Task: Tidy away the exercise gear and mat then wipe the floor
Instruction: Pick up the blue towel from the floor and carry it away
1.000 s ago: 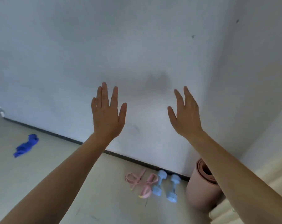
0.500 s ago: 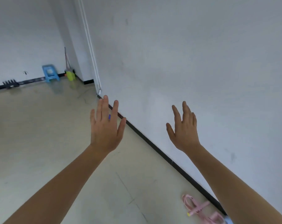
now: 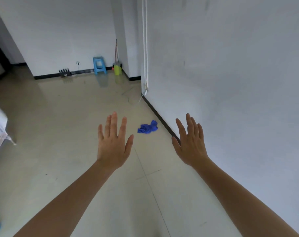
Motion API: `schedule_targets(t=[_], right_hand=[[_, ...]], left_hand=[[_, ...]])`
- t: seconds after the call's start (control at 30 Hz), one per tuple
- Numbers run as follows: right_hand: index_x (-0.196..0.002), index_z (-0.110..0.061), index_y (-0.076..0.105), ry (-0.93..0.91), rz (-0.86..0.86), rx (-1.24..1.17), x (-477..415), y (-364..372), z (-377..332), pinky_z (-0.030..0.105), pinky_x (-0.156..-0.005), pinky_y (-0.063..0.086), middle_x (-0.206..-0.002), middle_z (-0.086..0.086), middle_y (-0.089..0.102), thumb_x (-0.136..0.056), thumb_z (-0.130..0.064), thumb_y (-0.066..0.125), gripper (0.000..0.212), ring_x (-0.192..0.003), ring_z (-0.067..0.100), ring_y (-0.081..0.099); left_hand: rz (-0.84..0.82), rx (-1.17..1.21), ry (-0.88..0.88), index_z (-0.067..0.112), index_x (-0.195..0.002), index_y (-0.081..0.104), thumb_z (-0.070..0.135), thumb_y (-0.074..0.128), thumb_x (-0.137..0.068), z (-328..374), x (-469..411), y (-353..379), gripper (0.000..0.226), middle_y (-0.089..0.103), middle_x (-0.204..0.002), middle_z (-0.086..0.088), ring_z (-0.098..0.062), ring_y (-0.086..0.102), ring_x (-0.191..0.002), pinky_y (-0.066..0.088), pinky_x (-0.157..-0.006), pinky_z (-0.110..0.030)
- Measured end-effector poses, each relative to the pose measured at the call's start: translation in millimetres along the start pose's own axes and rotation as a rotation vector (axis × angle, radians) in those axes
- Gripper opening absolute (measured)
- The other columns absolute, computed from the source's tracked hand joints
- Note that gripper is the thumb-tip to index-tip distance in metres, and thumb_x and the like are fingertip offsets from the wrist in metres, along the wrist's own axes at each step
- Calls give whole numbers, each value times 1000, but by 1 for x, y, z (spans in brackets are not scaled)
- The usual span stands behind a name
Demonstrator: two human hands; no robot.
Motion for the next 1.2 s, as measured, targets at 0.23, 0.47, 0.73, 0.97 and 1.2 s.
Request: schedule_targets(t=[0.23, 0.47, 0.73, 0.97, 1.2], right_hand=[[-156, -15, 25, -16, -3, -33, -192, 62, -2, 54, -121, 18, -165, 20, 8, -101, -52, 28, 67, -151, 37, 15], [-158, -16, 19, -111, -28, -5, -355, 143, -41, 54, -122, 14, -165, 20, 4, -101, -49, 37, 68, -152, 36, 10], [-154, -14, 31, -119, -107, 120, -533, 274, -73, 56, -118, 26, -161, 23, 19, -98, -44, 50, 67, -147, 40, 26], [-155, -14, 28, 10, -147, 191, -637, 325, -39, 54, -119, 23, -162, 22, 16, -97, -43, 50, 68, -148, 39, 23], [-151, -12, 36, 150, -214, 183, -723, 408, 26, 56, -113, 33, -158, 25, 26, -93, -38, 60, 68, -142, 42, 34]], left_hand=[[4, -74, -50, 17, -157, 15, 52, 18, -101, -64, -177, 39, 66, 8, -163, -19, -38, 10, -150, 20, -117, -60], [34, -63, -144, 17, -157, 14, 53, 16, -100, -160, -291, 101, 68, 7, -163, -19, -37, 9, -150, 19, -117, -60], [-38, -51, -68, 14, -156, 19, 50, 22, -100, -285, -454, 217, 66, 11, -162, -21, -39, 15, -148, 23, -114, -61], [-179, -63, 80, 14, -156, 17, 50, 17, -100, -325, -608, 303, 67, 9, -162, -21, -37, 17, -148, 25, -113, -61], [-271, -21, 174, 14, -156, 18, 50, 17, -100, -308, -725, 417, 66, 11, -162, -20, -36, 18, -149, 27, -113, -60]])
Point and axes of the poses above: each hand's wrist, its own x-axis away from the middle knuckle, its own y-axis out of the palm, z = x × y, the point moved 2 cm from there along -x, towards the middle knuckle
